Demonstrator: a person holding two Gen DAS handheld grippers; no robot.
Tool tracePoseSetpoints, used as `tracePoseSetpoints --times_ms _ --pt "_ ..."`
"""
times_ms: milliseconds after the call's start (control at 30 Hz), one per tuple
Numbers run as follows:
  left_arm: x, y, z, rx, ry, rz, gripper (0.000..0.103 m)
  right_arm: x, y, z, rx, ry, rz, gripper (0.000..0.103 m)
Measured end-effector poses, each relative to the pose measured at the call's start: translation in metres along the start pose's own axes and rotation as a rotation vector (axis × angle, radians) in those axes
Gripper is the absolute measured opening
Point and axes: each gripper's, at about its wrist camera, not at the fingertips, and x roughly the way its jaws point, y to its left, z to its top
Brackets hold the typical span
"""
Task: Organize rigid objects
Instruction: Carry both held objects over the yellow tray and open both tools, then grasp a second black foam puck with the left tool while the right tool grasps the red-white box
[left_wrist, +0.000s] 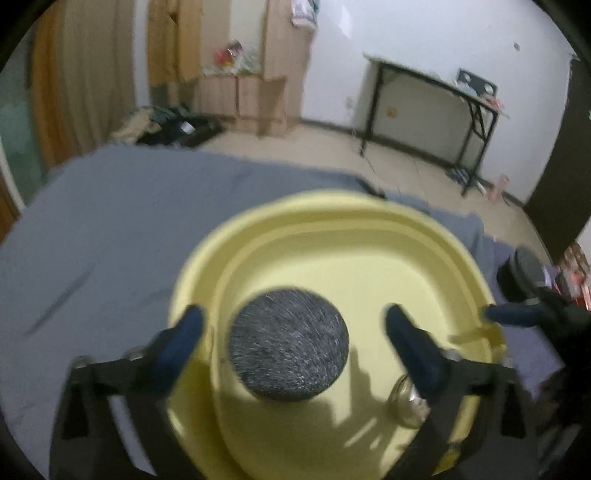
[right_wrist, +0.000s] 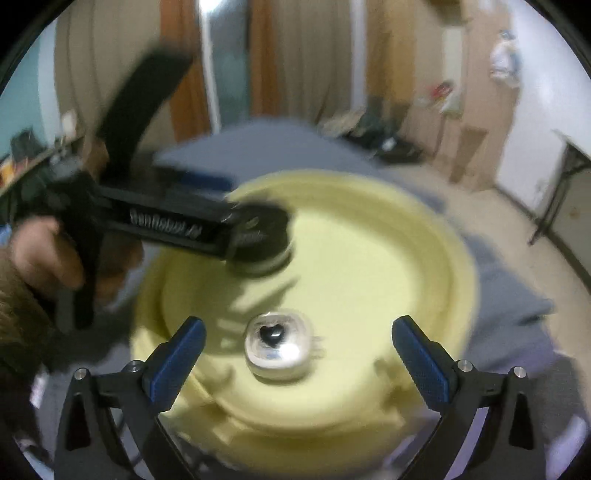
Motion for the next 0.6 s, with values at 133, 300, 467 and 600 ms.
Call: tracePoseSetpoints --times_ms 133,300,467,600 --pt "-0.034 -0.054 0.023 0.125 -0.075 -0.062 0.103 -0.116 -0.066 -0.009 0.102 -0.136 -0.210 0.102" --pt "-0.038 -0.174 0.034 0.323 -0.092 -0.247 0.103 -0.227 -0.150 -0.093 0.309 -0.091 -0.599 0.103" --pt "0.005 -0.269 0.023 0.450 -0.032 -0.266 0.103 -0.220 -0.198 -0.151 0.547 -0.005 -0.642 0.103" --pt "0.027 -0.297 0.009 0.514 0.031 -0.253 0.103 -0.210 -0.204 -0.153 0.533 0.002 -0.686 0.103"
